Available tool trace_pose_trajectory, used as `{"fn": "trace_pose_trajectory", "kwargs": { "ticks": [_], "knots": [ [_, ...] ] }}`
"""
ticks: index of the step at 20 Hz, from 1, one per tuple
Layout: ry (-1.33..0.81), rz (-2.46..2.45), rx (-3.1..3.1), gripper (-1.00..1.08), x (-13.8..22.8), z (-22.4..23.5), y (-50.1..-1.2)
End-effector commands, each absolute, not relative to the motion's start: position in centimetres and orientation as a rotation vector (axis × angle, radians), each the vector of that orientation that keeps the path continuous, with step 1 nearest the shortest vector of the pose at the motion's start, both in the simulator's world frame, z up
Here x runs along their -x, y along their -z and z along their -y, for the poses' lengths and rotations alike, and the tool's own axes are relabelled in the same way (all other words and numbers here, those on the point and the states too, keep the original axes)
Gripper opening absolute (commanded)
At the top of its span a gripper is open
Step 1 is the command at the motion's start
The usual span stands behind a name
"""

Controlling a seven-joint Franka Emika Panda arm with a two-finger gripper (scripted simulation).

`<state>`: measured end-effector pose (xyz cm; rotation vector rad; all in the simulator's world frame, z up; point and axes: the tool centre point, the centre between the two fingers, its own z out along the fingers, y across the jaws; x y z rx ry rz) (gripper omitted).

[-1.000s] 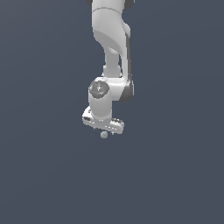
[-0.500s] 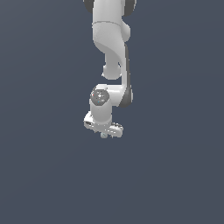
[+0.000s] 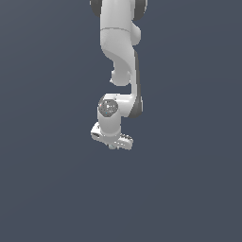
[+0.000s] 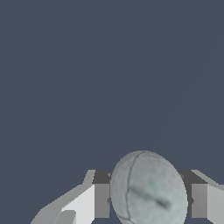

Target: Pick up the object and move it to a goal position.

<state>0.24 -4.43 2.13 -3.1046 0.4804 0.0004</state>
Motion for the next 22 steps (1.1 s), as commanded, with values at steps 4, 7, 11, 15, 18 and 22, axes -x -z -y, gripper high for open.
{"fn": "trace_pose_trajectory", "kwargs": {
  "ticks": [4, 7, 11, 15, 18, 22],
  "knots": [
    [0.0, -0.481, 3.105, -1.0, -0.3, 4.4, -2.1],
    [0.0, -0.481, 3.105, -1.0, -0.3, 4.4, -2.1],
    [0.0, -0.481, 3.105, -1.0, -0.2, 4.4, -2.8],
    [0.0, -0.481, 3.105, -1.0, -0.1, 4.2, -4.3],
    [0.0, -0.481, 3.105, -1.0, 0.1, 4.0, -6.1],
    [0.0, -0.481, 3.105, -1.0, 0.3, 3.7, -9.3]
  ]
}}
